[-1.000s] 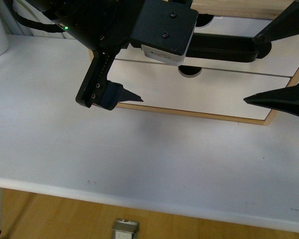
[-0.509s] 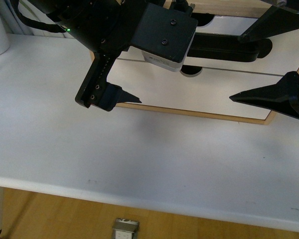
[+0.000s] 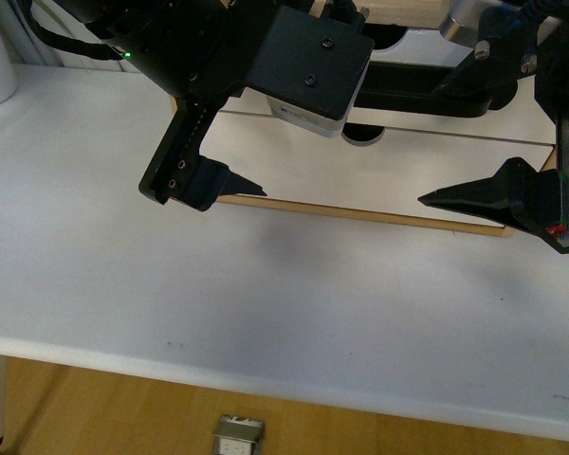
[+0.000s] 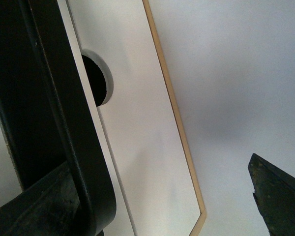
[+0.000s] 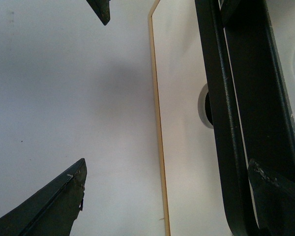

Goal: Pull drawer

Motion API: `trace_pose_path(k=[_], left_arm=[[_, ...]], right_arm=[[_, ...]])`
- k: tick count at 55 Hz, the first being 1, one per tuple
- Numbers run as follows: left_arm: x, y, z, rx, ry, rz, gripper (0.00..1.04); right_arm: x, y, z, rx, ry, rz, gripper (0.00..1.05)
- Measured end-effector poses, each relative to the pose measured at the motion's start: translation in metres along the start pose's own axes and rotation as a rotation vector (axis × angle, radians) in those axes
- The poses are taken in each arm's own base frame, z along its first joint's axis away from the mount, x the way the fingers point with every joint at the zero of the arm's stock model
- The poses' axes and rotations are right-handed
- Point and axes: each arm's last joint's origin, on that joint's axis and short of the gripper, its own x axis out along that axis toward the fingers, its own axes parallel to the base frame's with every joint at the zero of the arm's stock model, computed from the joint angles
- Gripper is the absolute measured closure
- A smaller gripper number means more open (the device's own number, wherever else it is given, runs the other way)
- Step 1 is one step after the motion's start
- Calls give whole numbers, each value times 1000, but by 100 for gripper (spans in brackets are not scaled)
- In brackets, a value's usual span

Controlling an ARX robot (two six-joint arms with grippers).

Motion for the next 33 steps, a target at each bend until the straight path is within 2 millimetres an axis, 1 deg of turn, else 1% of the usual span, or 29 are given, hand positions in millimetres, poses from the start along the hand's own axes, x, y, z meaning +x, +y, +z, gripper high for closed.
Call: trace_pose_path(k=[20,33], left_arm=[[0,0,0,1,-4,1,6],[0,0,0,0,-9,-4,6]], right_arm=[[8,-1,-2,-11,18,15,9],[10,-2,-1,-8,18,36,9]])
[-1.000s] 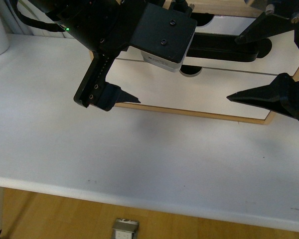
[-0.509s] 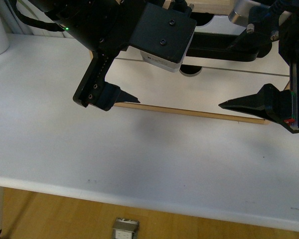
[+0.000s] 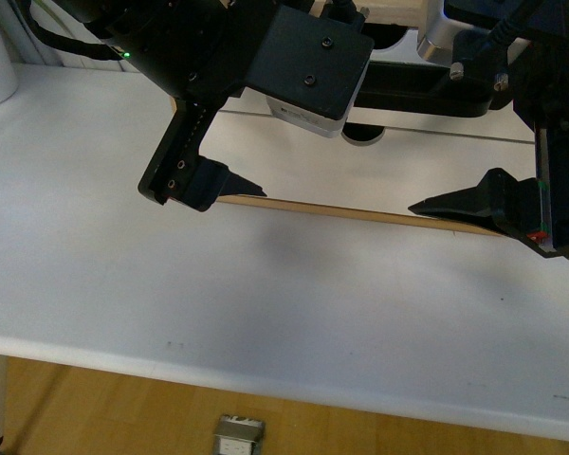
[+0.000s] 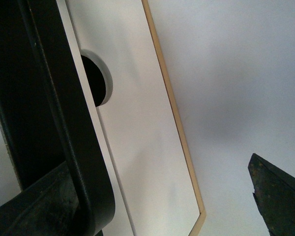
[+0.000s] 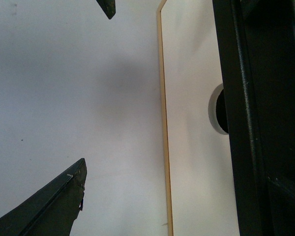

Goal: Pull drawer

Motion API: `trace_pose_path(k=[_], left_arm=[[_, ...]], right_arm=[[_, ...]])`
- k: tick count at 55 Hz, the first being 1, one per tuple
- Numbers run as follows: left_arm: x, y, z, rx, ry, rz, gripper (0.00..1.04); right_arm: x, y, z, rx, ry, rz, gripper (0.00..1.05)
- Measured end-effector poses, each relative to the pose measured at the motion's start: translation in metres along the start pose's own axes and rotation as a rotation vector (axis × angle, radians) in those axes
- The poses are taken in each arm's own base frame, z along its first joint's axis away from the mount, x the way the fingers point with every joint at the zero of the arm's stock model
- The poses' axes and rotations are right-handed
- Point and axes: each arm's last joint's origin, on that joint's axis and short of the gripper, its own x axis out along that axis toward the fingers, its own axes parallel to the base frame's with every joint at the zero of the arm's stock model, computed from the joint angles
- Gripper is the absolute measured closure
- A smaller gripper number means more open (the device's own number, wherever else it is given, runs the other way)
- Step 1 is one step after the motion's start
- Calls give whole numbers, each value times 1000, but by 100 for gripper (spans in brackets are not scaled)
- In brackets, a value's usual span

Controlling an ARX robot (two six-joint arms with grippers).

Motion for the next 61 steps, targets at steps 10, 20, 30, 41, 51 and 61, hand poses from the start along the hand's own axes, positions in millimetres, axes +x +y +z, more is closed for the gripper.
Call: trace_pose_path(k=[10,20,30,41,51,61], left_arm=[[-1,-1,1,-3,-3,-23,6],[-3,-2,1,5,11,-42,6],[-4,-2,1,16,14,-46,6],[-5,-3,2,21,16,-55,6],[-7,-4,3,28,14,-63,6],[-14,-11,6,33,7,-72,6]], right_arm=[[0,-2,1,3,2,16,9],[0,-3,2,2,7,26,9],[-1,-3,2,-2,11,37,9],[-2,-1,3,-2,15,68,9],[-5,1,5,-3,20,87,9],[-9,6,9,2,25,113,9]])
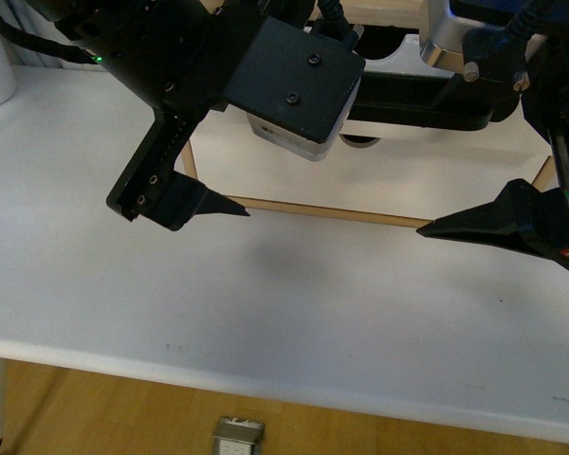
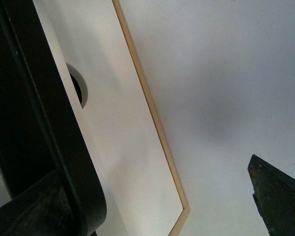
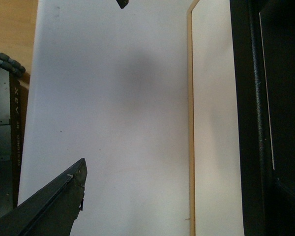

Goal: Pull drawer

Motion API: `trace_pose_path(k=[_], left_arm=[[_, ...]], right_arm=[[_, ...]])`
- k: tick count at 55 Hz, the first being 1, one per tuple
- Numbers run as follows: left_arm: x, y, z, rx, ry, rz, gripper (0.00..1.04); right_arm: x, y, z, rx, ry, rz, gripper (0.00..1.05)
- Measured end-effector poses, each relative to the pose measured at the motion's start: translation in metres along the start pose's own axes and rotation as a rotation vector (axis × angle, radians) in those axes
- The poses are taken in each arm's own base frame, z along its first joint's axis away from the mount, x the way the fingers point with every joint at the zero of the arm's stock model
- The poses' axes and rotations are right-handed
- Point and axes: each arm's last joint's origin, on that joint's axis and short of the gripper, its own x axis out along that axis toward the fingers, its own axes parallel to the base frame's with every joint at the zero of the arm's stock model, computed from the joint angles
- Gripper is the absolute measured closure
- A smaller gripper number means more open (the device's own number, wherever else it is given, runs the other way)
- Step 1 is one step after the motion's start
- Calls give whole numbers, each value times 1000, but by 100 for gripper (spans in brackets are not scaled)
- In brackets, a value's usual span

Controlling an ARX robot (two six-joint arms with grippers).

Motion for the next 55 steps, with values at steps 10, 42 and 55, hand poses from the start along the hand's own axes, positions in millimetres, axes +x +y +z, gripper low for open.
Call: trace_pose_path(k=[10,42,55], left_arm=[[-8,-13,5,18,-6,-11,6],[-34,-45,24,69,4,-24,6],[-33,-43,20,78,0,31,6]], right_arm=[[-4,11,4,7,6,28,9],[-14,45,22,33,18,76,9],[-12,42,20,32,3,25,9]])
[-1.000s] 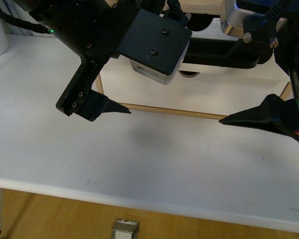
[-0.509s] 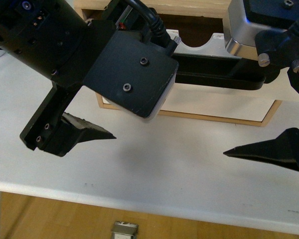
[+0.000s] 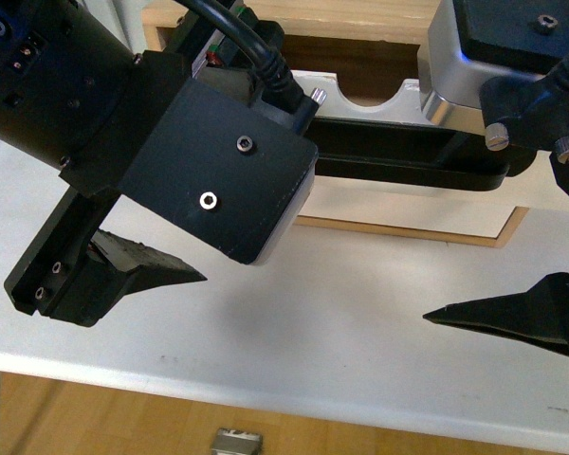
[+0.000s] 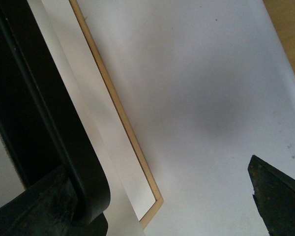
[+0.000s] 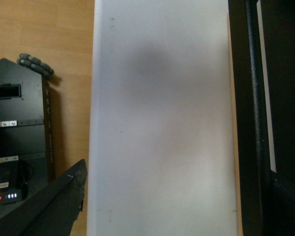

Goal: Pull drawer

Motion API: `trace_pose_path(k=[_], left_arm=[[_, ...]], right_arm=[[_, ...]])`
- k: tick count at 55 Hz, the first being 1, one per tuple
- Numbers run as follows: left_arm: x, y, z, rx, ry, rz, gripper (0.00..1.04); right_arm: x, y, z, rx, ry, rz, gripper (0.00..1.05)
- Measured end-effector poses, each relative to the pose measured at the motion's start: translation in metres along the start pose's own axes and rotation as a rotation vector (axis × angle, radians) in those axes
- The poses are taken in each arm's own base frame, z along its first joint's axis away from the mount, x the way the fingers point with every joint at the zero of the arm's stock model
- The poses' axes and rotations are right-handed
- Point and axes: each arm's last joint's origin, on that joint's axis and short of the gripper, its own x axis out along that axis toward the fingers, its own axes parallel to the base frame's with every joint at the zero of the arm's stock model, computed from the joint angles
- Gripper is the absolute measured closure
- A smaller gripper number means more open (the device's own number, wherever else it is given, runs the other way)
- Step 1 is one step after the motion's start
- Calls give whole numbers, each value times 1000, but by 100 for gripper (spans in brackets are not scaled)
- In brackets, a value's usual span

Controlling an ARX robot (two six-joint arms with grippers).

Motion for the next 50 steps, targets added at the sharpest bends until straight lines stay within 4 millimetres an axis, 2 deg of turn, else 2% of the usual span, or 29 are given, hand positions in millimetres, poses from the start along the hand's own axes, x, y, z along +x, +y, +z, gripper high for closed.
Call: trace_pose_path(k=[18,28,38,50], left_arm=[[1,6,-8,-41,-8,56,6],[-2,7,-7,-58,-20,54,6],[-21,17,-5,-73,-33,118,6],[-44,25,-19,-126,-36,262,6]], right_arm=[[-6,-10,-2,-24,-35,-54,9],[-20,-15,3,-33,-57,-101,9],[-39,-16,11,-46,-75,-175,9],[-68,-18,18,-27,-115,-335,9]])
